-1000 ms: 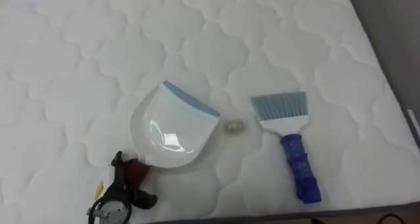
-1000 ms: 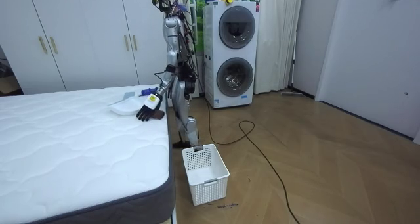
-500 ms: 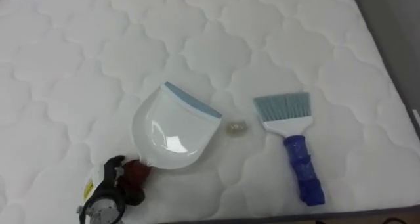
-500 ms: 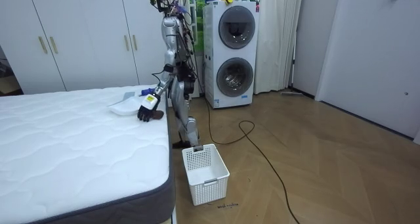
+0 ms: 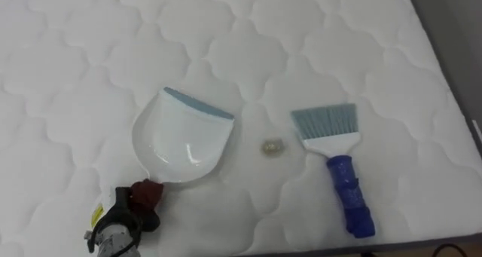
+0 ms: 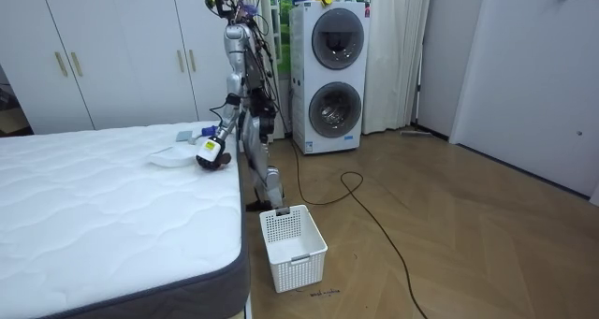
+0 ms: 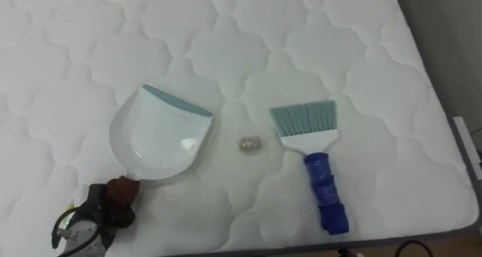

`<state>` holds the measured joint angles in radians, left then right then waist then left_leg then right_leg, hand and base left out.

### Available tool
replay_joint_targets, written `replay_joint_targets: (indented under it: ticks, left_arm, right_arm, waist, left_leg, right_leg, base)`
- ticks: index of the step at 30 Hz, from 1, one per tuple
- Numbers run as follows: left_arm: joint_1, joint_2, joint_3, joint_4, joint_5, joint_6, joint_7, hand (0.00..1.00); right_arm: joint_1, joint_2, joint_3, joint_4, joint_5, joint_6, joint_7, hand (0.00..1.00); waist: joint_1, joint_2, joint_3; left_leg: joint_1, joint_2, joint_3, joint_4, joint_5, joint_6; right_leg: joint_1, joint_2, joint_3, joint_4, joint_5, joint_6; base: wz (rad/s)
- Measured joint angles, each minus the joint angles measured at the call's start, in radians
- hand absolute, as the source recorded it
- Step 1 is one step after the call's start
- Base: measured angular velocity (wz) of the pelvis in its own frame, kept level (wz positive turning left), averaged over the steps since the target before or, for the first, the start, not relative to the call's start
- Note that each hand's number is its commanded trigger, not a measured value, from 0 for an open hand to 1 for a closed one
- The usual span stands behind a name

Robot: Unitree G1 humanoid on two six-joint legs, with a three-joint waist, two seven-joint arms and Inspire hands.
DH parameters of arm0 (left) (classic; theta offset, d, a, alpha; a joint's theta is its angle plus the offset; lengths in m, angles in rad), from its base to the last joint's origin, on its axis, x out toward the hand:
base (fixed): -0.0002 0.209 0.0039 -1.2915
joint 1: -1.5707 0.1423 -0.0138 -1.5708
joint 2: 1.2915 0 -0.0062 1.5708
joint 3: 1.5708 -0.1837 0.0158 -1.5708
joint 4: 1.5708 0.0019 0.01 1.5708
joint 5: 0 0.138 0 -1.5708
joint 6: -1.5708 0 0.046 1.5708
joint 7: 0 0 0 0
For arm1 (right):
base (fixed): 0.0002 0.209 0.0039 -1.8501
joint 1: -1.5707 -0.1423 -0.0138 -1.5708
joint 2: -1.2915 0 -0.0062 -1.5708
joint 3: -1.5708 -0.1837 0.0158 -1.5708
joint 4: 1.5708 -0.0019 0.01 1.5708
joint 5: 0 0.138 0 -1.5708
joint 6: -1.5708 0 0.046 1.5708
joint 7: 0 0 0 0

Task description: Clean bed

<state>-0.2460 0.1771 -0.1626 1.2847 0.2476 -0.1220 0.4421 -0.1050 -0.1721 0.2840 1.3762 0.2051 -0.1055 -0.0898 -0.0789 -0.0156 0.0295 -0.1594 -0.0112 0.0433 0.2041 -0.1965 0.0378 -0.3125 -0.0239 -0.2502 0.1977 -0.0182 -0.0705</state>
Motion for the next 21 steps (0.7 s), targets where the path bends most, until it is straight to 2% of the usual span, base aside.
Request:
replay_joint_targets:
  ticks: [4,12,15,16,17,18,19,21]
  left_arm:
    - [0.01,-0.001,-0.002,0.0,0.0,0.007,0.003,1.0]
    - [0.032,0.0,0.002,-0.009,0.009,-0.001,0.039,1.0]
    - [0.044,0.002,0.006,-0.01,0.028,-0.013,0.05,1.0]
    - [0.053,0.006,0.007,-0.015,0.048,-0.015,0.051,1.0]
    - [0.065,0.009,0.008,-0.024,0.066,-0.015,0.051,1.0]
    - [0.072,0.011,0.01,-0.031,0.074,-0.014,0.051,1.0]
    - [0.088,0.012,0.014,-0.045,0.093,-0.011,0.052,1.0]
    - [0.106,0.013,0.016,-0.072,0.115,-0.009,0.053,1.0]
  right_arm:
    - [0.013,0.005,0.0,0.0,0.016,0.003,-0.008,0.0]
    - [0.03,0.005,-0.001,-0.003,0.035,0.011,-0.022,0.0]
    - [0.033,0.005,-0.014,-0.002,0.041,0.01,-0.021,0.0]
    - [0.04,0.004,-0.039,-0.001,0.04,0.009,-0.02,0.0]
    - [0.047,0.001,-0.056,-0.001,0.039,0.008,-0.021,0.0]
    - [0.05,0.0,-0.062,-0.002,0.041,0.008,-0.021,0.0]
    - [0.058,-0.001,-0.073,-0.004,0.044,0.008,-0.021,0.0]
    - [0.067,-0.001,-0.076,-0.011,0.061,0.009,-0.021,0.0]
  waist:
    - [0.0,-0.003,0.0003]
    - [0.003,-0.009,-0.007]
    - [0.004,-0.003,-0.01]
    - [0.004,0.004,-0.0178]
    - [0.004,0.01,-0.022]
    - [0.005,0.012,-0.0219]
    - [0.006,0.017,-0.0262]
    - [0.005,0.023,-0.0245]
  left_leg:
    - [0.029,-0.001,0.0,-0.009,0.0,0.0]
    - [0.038,-0.001,0.001,-0.01,0.0,0.0]
    - [0.047,-0.001,0.004,-0.01,0.0,0.0]
    - [0.051,0.0,0.008,-0.01,0.0,0.0]
    - [0.06,0.001,0.01,-0.01,0.0,0.0]
    - [0.067,0.001,0.011,-0.011,0.0,0.0]
    - [0.072,0.002,0.012,-0.011,0.0,0.0]
    - [0.085,0.005,0.012,-0.02,0.0,0.0]
  right_leg:
    - [0.024,-0.002,0.001,0.006,-0.01,0.006]
    - [0.036,-0.001,-0.001,0.003,-0.012,0.007]
    - [0.047,0.008,0.0,-0.002,-0.012,0.007]
    - [0.055,0.01,0.0,-0.009,-0.012,0.007]
    - [0.063,0.011,0.0,-0.011,-0.013,0.006]
    - [0.069,0.011,0.001,-0.01,-0.014,0.006]
    - [0.074,0.01,0.002,-0.009,-0.017,0.006]
    - [0.082,0.01,0.003,-0.01,-0.019,0.004]
  base:
    - [0.02]
    - [0.0]
    - [0.0]
    - [0.0]
    - [0.0]
    - [0.0]
    - [0.0]
    - [0.0]
